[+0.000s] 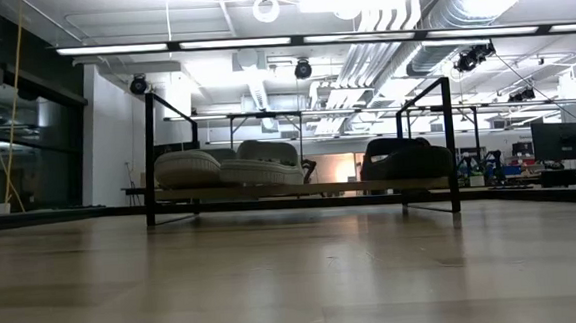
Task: Pick and place slides into the shelf
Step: Put the black slide on the shelf
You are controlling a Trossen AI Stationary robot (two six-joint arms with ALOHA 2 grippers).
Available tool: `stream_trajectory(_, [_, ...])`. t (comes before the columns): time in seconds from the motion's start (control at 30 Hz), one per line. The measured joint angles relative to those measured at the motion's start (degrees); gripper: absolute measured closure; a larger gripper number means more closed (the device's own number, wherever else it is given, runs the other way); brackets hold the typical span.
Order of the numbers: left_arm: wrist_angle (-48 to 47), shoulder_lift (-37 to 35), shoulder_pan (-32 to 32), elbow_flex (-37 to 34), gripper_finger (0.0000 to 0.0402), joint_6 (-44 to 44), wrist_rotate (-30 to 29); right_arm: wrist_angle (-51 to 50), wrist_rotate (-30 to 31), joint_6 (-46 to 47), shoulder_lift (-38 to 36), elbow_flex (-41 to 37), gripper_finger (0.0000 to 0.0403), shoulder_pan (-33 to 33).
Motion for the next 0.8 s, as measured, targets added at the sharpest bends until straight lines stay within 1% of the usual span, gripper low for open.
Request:
stream_trajectory(0.07, [-0.13,-1.80,0.91,0.00,0.0390,0.14,0.00,-0.79,-0.41,4.30,1.56,0.00,0.0371,0.00])
stream_trajectory(0.23, [-0.83,-5.57,2.05,0.00,0.0399,3.28,-0.70,-5.89,-1.77,20.46,5.79,0.01,0.0371,-0.02])
stream_trajectory(0.4, [-4.89,-7.87,1.91,0.00,0.0400,7.03,-2.14,-11.32,-3.04,35.85,9.62,0.00,0.0371,-0.35])
stream_trajectory(0.53, [-9.74,-8.60,1.91,0.00,0.0399,9.93,-3.03,-8.91,-6.05,36.88,11.10,-0.02,0.0371,-1.33])
stream_trajectory(0.8, [-17.52,-8.65,1.91,0.00,0.0400,15.07,-3.50,-5.54,-8.25,37.10,12.85,-0.02,0.0371,-3.69])
